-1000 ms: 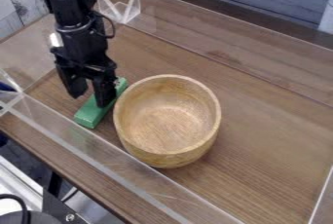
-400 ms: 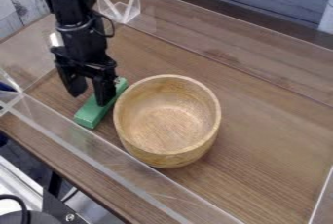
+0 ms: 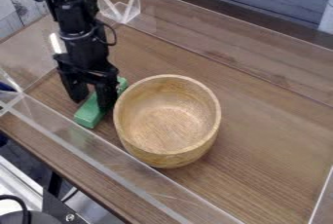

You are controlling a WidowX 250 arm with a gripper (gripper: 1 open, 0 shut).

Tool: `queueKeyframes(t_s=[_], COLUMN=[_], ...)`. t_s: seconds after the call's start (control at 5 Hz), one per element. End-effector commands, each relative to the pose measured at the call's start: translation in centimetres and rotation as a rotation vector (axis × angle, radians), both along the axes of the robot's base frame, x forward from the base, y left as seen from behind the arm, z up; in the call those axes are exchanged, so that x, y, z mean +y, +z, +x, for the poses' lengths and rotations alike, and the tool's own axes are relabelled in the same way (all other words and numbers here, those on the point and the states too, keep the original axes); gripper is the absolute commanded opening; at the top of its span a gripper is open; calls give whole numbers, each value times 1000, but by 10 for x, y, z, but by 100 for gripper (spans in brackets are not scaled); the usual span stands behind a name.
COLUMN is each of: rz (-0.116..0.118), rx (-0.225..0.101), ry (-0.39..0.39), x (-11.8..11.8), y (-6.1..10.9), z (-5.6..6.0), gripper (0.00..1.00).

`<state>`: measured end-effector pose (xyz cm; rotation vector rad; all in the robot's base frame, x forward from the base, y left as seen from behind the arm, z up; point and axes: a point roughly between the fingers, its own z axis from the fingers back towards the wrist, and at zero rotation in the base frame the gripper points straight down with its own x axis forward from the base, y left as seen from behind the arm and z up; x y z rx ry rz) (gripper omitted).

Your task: Put the green block in the brown bowl

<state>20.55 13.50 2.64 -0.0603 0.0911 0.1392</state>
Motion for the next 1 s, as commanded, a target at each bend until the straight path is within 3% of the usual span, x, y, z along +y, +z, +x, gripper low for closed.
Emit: queueKeyframes(t_s=[0.0,0.4,0.8], rz=[20,-4,-31], rx=[-27,-44,-92], ry=[0,18,41], x=[3,-5,-29], y=[5,23,64], z=[6,12,25], gripper=[0,0,0])
